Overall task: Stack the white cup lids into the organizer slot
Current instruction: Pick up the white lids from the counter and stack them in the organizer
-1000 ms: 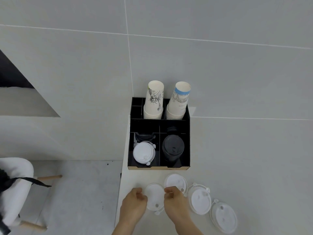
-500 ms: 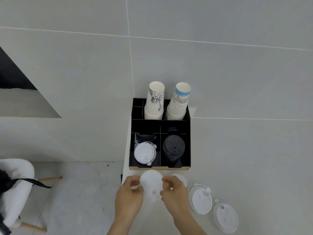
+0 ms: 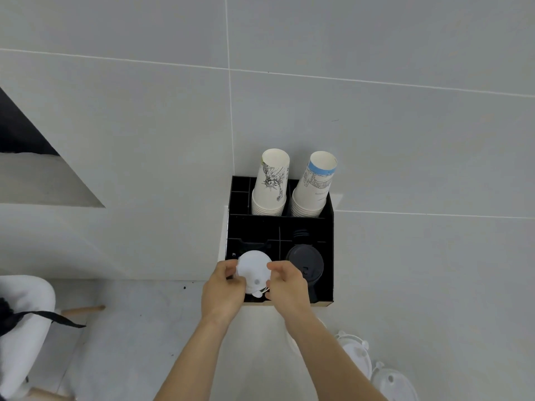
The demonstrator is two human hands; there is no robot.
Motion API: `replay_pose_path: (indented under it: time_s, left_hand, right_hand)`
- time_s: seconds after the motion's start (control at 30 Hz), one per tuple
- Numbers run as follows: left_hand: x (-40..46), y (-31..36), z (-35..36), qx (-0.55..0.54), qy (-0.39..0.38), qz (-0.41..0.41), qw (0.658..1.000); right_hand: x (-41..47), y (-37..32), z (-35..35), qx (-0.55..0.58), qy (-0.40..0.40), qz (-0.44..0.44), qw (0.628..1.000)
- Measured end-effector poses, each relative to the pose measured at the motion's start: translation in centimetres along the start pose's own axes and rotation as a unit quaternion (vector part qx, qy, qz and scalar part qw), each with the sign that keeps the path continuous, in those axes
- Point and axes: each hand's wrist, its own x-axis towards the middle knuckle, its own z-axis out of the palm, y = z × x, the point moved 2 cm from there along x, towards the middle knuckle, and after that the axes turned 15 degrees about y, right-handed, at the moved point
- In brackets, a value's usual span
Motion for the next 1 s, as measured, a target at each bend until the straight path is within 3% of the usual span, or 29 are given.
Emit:
replay_pose_path:
  time_s: [0.3,0.5,0.7,0.87,1.0]
  left_hand:
    - [0.6,-0.5,1.8,0.153,-0.006,0.079,0.985]
    - [0.5,-0.6,2.5,0.206,-0.009,0.09,0.974]
    - [0.2,-0.6,2.3,0.204,0.018,0.104,0.973]
    - [-0.2,-0.7,1.5,0.168,0.055,0.122,0.977]
    - [-2.3,-1.7,1.0,0.123,0.082,0.096,0.984]
  right_hand:
    - [1.1,-0.3,1.8,-0.057,-0.027,-0.019,0.998]
    - [1.3,0.1,1.9,-0.072,-0.018,-0.019,0.997]
    - [1.0,-0.1,1.7,-0.076,-0.013,-0.033,0.996]
    - [0.3,-0.1,-0.4,-0.019,0.059,-0.072,0.995]
    - [0.0,2.2,-3.8,-0.004,0.087,-0.023,0.996]
